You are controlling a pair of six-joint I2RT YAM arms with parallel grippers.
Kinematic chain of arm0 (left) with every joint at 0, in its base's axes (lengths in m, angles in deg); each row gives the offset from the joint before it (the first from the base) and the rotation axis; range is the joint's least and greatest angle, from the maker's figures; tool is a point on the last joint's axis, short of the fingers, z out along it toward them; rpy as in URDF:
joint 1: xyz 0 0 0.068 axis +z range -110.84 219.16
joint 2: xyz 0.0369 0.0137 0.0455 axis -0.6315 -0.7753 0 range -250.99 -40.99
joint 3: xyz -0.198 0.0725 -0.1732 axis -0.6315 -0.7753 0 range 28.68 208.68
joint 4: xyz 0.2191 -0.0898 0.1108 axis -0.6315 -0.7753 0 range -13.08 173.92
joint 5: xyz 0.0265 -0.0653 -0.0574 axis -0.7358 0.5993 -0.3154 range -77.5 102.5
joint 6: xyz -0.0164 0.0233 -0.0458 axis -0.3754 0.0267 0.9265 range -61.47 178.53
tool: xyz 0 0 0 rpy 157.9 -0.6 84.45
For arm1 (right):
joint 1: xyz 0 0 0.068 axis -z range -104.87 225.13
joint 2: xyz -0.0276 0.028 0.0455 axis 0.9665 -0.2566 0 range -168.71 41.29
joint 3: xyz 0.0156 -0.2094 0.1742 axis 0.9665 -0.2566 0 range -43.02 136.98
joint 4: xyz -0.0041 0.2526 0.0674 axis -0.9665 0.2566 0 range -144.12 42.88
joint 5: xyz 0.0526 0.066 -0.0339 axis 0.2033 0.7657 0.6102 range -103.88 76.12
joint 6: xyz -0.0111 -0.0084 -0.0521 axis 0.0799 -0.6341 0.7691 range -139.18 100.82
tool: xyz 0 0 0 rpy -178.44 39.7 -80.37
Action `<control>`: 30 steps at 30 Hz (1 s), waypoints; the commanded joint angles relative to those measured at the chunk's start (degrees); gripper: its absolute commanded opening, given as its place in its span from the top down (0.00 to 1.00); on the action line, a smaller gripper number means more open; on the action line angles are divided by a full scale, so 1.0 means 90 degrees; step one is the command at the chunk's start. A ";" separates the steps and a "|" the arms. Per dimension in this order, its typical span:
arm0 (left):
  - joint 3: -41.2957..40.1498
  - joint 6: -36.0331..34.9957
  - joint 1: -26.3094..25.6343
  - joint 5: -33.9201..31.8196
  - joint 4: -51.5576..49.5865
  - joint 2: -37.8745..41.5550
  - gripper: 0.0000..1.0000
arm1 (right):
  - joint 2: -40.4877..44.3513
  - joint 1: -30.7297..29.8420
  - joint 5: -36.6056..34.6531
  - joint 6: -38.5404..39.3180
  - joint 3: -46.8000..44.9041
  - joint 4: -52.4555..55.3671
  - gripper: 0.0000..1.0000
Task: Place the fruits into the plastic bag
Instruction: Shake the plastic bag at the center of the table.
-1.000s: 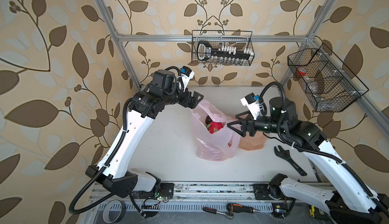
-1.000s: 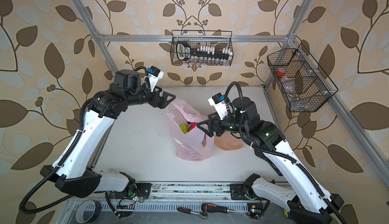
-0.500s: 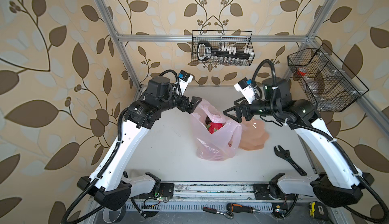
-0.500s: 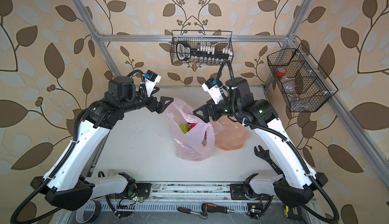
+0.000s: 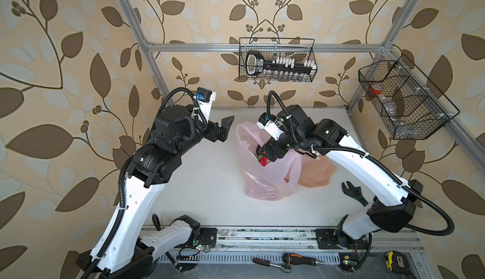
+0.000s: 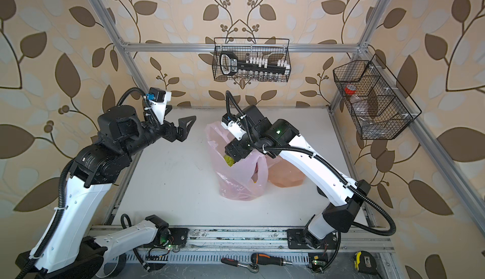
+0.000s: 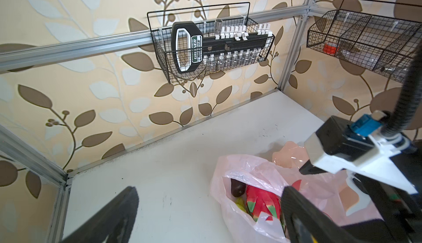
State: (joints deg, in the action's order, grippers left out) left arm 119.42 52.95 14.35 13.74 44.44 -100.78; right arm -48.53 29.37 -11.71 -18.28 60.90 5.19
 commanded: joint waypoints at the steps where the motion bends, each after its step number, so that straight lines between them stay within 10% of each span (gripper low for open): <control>1: 0.0003 0.0064 -0.0045 -0.0209 -0.0092 0.0080 0.01 | -0.0115 -0.0004 -0.0470 0.0305 0.0082 -0.0055 0.19; 11: -0.0225 0.0073 -0.0045 -0.0250 -0.0190 0.0236 0.01 | -0.0544 0.0660 -0.0272 -0.0079 0.0556 -0.0337 0.96; 25: -0.1590 0.0641 -0.0045 0.0256 0.0115 0.0663 0.01 | -0.1775 0.0900 -0.1079 0.0392 0.2774 0.0282 0.89; 30: -0.1946 0.0677 -0.0045 0.0205 0.0267 0.0830 0.01 | -0.1826 0.0961 -0.1134 0.0160 0.2768 0.0125 0.69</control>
State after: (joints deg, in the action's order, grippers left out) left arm 102.70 57.84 14.35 14.70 43.52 -95.08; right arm -64.55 37.79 -19.95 -17.79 84.33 5.43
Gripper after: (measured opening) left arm 0.989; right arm 0.274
